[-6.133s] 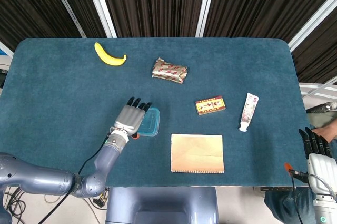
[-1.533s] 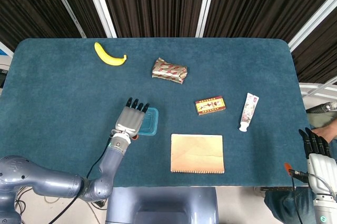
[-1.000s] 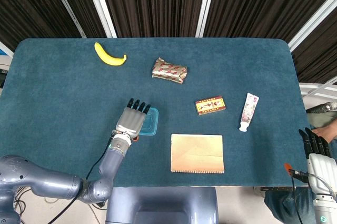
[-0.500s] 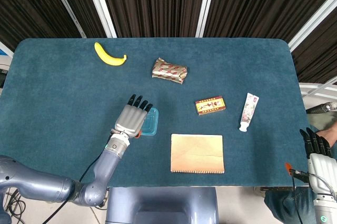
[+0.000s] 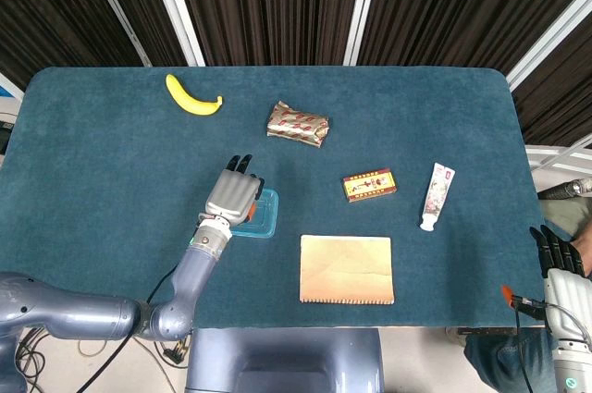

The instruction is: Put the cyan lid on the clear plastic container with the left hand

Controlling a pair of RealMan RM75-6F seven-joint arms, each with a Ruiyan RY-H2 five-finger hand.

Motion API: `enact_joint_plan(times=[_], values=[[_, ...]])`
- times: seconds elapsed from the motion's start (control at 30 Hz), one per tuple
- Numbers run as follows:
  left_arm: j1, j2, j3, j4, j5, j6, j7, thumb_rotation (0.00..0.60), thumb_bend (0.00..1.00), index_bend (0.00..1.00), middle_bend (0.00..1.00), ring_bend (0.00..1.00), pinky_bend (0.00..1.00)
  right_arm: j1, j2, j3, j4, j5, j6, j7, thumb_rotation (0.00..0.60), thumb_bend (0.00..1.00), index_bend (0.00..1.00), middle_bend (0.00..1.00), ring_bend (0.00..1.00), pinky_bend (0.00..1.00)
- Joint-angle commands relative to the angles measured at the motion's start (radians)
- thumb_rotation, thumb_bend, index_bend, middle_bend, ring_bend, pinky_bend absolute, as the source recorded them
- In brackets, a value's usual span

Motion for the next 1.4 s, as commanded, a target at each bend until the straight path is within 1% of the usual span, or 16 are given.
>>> enact_joint_plan(times=[0.03, 0.2, 0.3, 0.43, 0.63, 0.97, 1.17, 1.4], values=[[-0.011, -0.017, -0.003, 0.045, -0.007, -0.027, -0.005, 0.600, 0.44, 0.56, 0.49, 0.07, 0.13, 0.000, 0.003, 0.000, -0.004, 0.002, -0.002, 0.005, 0.600, 0.27, 0.03, 0.00, 0.00, 0.00], [-0.017, -0.035, 0.001, 0.102, -0.004, -0.052, -0.013, 0.600, 0.45, 0.58, 0.53, 0.10, 0.14, -0.001, 0.006, -0.001, -0.010, 0.007, -0.008, 0.013, 0.600, 0.27, 0.03, 0.00, 0.00, 0.00], [-0.018, -0.049, 0.004, 0.140, 0.001, -0.073, -0.026, 0.600, 0.48, 0.59, 0.55, 0.12, 0.14, -0.001, 0.008, -0.001, -0.013, 0.012, -0.011, 0.016, 0.600, 0.27, 0.03, 0.00, 0.00, 0.00], [-0.024, -0.067, 0.004, 0.189, 0.000, -0.101, -0.036, 0.600, 0.51, 0.59, 0.55, 0.12, 0.15, -0.001, 0.010, 0.000, -0.017, 0.015, -0.013, 0.020, 0.600, 0.27, 0.03, 0.00, 0.00, 0.00], [-0.032, -0.102, 0.007, 0.256, 0.011, -0.141, -0.053, 0.600, 0.51, 0.59, 0.55, 0.12, 0.15, -0.001, 0.012, 0.000, -0.020, 0.019, -0.016, 0.022, 0.600, 0.27, 0.03, 0.00, 0.00, 0.00], [-0.053, -0.147, 0.006, 0.317, 0.014, -0.174, -0.049, 0.600, 0.51, 0.59, 0.54, 0.12, 0.14, -0.001, 0.013, 0.002, -0.019, 0.028, -0.017, 0.016, 0.600, 0.27, 0.03, 0.00, 0.00, 0.00], [-0.067, -0.169, 0.001, 0.336, 0.021, -0.170, -0.037, 0.600, 0.51, 0.59, 0.54, 0.12, 0.13, 0.000, 0.014, 0.002, -0.020, 0.034, -0.022, 0.016, 0.600, 0.27, 0.03, 0.00, 0.00, 0.00], [-0.076, -0.193, 0.013, 0.361, 0.001, -0.155, 0.005, 0.600, 0.51, 0.59, 0.54, 0.12, 0.13, 0.001, 0.016, 0.004, -0.022, 0.037, -0.025, 0.020, 0.600, 0.27, 0.03, 0.00, 0.00, 0.00]])
